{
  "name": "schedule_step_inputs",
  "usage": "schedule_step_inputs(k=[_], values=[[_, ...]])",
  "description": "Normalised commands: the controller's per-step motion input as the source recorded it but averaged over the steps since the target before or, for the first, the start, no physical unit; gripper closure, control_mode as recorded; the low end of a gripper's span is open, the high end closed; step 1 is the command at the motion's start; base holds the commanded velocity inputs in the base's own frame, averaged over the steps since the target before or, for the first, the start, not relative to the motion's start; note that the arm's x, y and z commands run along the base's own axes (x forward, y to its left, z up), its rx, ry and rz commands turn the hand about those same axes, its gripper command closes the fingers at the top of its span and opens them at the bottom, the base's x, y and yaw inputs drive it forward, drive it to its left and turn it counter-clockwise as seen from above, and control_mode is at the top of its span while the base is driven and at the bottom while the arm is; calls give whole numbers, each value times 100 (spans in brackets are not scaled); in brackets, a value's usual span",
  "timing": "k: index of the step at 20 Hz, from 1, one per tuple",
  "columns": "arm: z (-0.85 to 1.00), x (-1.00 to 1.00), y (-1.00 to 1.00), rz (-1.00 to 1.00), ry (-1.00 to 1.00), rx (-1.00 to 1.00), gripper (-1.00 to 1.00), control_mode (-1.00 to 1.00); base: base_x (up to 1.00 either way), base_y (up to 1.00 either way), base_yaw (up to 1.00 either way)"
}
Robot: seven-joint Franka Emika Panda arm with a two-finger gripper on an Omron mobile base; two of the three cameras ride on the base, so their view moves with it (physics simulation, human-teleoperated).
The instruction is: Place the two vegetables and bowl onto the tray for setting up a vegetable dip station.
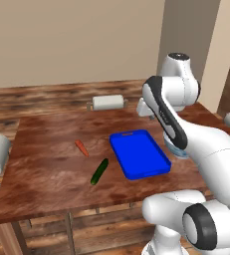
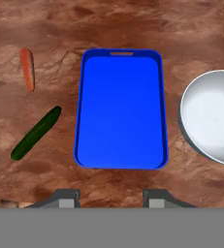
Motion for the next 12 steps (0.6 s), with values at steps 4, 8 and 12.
schedule_step_inputs(k=[4, 8, 12], values=[[-1, 0, -7, 0, 0, 1, -100, -100, 0, 0, 0], [-5, 0, -18, 0, 0, 3, -100, -100, 0, 0, 0], [-8, 0, -31, 0, 1, 0, -100, -100, 0, 0, 0]])
